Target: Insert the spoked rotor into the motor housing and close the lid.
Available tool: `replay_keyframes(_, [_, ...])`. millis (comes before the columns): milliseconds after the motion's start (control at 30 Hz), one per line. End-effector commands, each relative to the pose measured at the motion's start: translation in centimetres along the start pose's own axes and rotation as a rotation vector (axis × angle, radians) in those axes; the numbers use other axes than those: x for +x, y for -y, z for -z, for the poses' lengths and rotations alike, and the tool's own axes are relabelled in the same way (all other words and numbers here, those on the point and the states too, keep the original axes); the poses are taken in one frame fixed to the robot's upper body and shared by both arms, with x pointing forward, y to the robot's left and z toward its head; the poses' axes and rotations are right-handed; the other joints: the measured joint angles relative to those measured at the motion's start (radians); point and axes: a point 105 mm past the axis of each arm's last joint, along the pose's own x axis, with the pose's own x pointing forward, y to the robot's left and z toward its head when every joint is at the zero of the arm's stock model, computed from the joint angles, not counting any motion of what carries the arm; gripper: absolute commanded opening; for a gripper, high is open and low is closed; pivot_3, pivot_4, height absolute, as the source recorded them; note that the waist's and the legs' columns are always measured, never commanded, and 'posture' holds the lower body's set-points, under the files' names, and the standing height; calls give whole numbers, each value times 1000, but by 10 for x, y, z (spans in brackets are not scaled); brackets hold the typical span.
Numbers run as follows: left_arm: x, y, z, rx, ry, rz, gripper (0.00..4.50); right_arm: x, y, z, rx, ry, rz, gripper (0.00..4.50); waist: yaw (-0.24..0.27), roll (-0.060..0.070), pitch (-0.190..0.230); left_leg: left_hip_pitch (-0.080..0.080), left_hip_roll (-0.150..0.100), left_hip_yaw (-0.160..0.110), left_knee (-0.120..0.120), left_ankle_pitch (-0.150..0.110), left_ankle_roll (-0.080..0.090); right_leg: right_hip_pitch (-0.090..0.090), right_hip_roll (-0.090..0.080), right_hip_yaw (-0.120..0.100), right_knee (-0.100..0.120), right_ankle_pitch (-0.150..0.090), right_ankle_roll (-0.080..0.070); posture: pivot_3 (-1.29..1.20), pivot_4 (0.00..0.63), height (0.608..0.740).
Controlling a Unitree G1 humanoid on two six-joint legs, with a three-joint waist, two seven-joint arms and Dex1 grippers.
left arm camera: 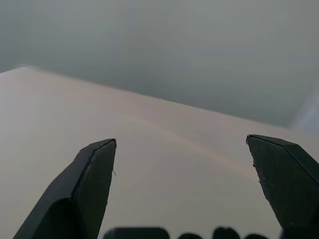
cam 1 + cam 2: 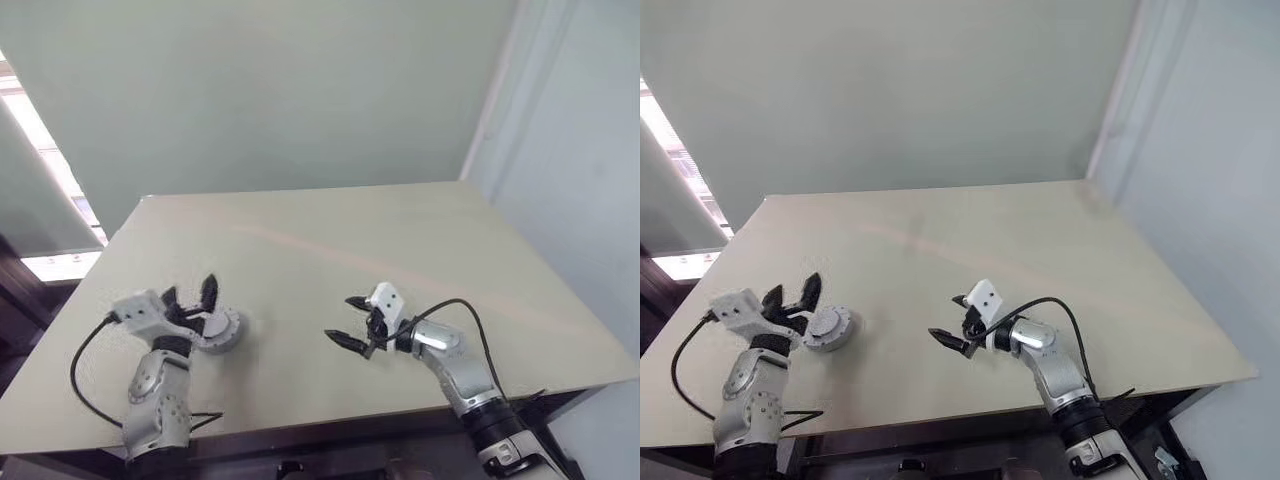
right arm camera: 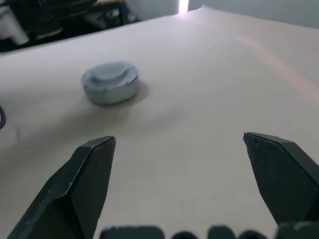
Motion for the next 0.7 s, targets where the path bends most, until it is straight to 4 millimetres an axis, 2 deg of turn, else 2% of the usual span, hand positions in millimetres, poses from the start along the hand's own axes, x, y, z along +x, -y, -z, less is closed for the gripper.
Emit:
replay_keyframes(33, [5,49,-9,76,-30,269,4470,-12,18,-25,9,55,52,4500,0,1,0,0,0,0,0,0,0,0,0,0,0,0,0,0,0,740])
replay_keyframes(133, [3,75,-4,84,-89,408,4470,-26,28,-28,24,57,91,4500,0,1,1,0,0,1,0,0,0,0,0,1,0,0,0,0,0,740])
replay_keyframes(233, [0,87,3,79,-134,466,4470,-42,36,-27,8,50,148,4500,-2,1,1,1,1,1,-2,0,0,-1,0,1,0,0,0,0,0,740])
replay_keyframes(467, [-7,88,16,84,-199,487,4470,-62,43,-21,-10,28,235,4500,-1,2,1,2,1,2,-5,0,0,-1,1,2,0,-1,0,0,0,740])
replay_keyframes(700, [-10,82,21,84,-220,468,4470,-66,40,-16,-12,9,245,4500,0,3,2,2,1,2,-4,0,0,-1,0,2,-1,-1,-1,0,0,740])
